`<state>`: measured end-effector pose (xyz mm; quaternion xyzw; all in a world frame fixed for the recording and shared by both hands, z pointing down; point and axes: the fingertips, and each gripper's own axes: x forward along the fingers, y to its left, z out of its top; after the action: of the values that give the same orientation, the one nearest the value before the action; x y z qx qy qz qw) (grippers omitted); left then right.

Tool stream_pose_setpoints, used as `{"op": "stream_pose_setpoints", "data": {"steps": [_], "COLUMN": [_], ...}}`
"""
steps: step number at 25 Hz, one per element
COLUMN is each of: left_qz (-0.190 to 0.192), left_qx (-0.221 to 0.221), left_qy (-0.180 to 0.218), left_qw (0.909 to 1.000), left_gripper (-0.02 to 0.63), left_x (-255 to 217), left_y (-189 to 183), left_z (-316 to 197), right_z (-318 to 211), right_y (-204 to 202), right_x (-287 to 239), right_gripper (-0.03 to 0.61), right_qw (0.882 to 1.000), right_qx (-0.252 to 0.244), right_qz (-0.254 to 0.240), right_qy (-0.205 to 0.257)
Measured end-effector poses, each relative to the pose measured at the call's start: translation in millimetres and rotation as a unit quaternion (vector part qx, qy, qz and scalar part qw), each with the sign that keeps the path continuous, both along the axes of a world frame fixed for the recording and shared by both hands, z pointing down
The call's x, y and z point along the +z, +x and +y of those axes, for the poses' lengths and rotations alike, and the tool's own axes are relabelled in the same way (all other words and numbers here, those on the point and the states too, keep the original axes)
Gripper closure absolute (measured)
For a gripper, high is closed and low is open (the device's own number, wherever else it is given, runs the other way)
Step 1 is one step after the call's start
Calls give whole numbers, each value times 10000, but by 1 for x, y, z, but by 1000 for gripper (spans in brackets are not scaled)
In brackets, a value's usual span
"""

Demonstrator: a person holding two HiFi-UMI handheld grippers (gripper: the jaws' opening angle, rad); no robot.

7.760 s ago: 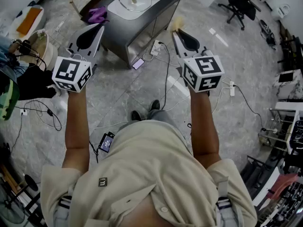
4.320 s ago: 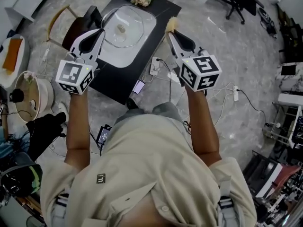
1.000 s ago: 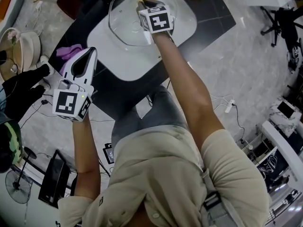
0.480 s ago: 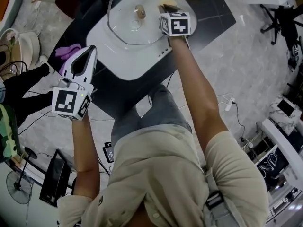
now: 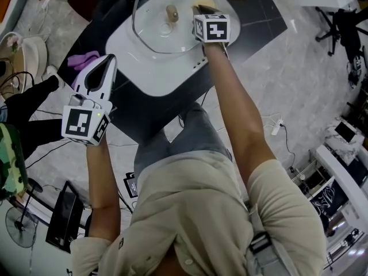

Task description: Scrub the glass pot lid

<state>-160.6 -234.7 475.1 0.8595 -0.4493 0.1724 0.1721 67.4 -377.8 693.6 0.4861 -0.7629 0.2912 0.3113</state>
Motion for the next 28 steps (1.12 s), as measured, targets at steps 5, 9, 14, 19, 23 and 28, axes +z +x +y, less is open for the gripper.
{"op": "stream_pose_setpoints", "data": {"steps": [5,9,14,19,23,28], "left_qz": [7,15,44,52,55,100], "left_qx": [-7,-19,-1,22,57,80], "left_qy": [-15,-48,-4,-20,-24,13], "left_qw": [10000,10000,10000,10000,10000,9999], "left_gripper": [595,595,595,595,595,595], "left_x": [4,4,3,4,5,4], "left_y": [-1,1,5,10,15,23], "left_z": [4,6,6,9,11,10], "right_z": [9,24,29,29,35,39], "right_y": [-81,-160,-183,-164,-138,-61], "right_x": [-10,-37,-54,-50,-33,4], "right_gripper": [533,532,532,534,534,534], "right_qw": [9970,9841,9776,9806,9847,9952], "right_qx": [-666,-1504,-1847,-1775,-1613,-905], "right_qz": [-381,-918,-880,-716,-647,-187], "right_qy": [35,230,490,427,134,-324]}}
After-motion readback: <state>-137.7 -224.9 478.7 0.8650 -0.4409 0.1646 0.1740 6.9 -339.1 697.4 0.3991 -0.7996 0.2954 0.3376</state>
